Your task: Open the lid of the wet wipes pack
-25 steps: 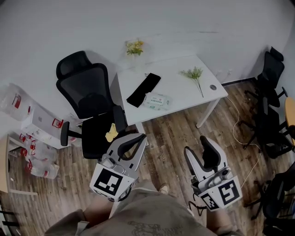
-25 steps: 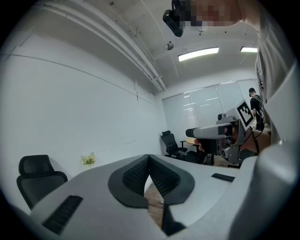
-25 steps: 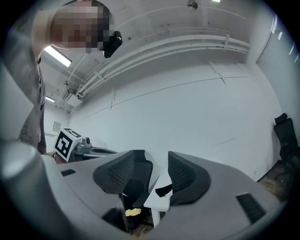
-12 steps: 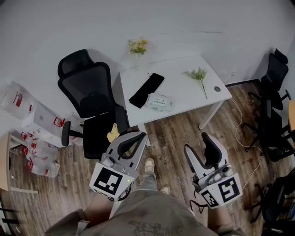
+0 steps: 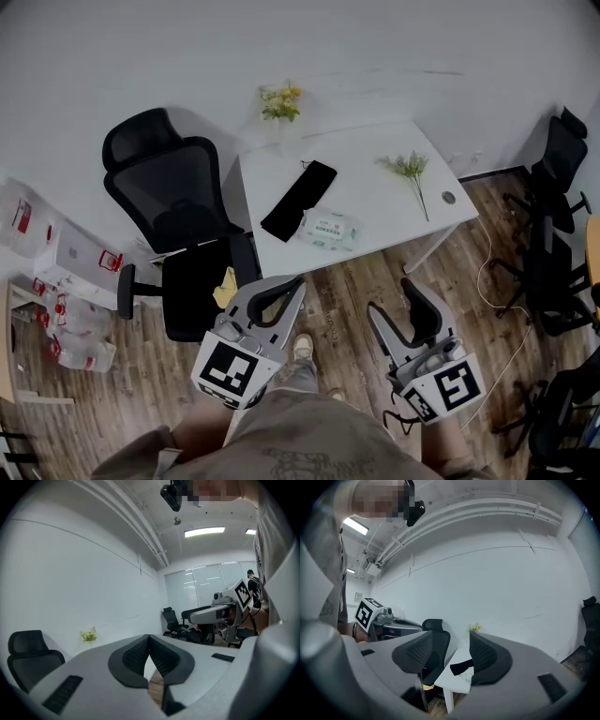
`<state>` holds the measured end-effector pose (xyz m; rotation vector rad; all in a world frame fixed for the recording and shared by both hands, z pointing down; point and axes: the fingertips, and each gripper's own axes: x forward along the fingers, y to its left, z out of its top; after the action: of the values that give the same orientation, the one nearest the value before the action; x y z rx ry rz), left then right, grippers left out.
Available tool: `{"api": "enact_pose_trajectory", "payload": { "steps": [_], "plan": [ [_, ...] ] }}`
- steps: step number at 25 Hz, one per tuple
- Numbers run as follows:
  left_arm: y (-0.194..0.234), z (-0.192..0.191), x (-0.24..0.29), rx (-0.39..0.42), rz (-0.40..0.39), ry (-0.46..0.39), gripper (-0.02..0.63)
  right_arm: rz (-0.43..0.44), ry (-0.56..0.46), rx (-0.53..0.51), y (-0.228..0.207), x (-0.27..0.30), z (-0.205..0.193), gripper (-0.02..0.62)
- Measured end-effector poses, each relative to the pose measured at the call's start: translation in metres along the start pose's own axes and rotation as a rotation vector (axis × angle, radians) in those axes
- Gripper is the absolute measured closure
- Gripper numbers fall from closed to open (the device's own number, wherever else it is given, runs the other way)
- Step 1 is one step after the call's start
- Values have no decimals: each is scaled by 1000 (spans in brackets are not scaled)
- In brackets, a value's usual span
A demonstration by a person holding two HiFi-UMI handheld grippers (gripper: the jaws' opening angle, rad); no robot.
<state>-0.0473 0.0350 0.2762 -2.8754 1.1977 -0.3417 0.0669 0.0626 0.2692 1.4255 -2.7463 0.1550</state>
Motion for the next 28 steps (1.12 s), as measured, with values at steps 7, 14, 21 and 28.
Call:
{"api": "enact_pose_trajectory", "payload": {
  "steps": [7, 14, 21, 28],
  "plan": [
    [39, -5, 30, 42, -31, 10, 591, 12, 61, -26, -14, 53, -12, 350],
    [75, -8, 53, 5, -62, 6, 589, -25, 105, -36, -31, 96, -17, 350],
    [88, -19, 74, 12, -87, 32, 590, -42, 136, -29, -48, 117, -22, 350],
    [97, -27, 87, -39, -35, 69, 591, 2, 182, -37, -62, 128, -35, 350]
  ]
}}
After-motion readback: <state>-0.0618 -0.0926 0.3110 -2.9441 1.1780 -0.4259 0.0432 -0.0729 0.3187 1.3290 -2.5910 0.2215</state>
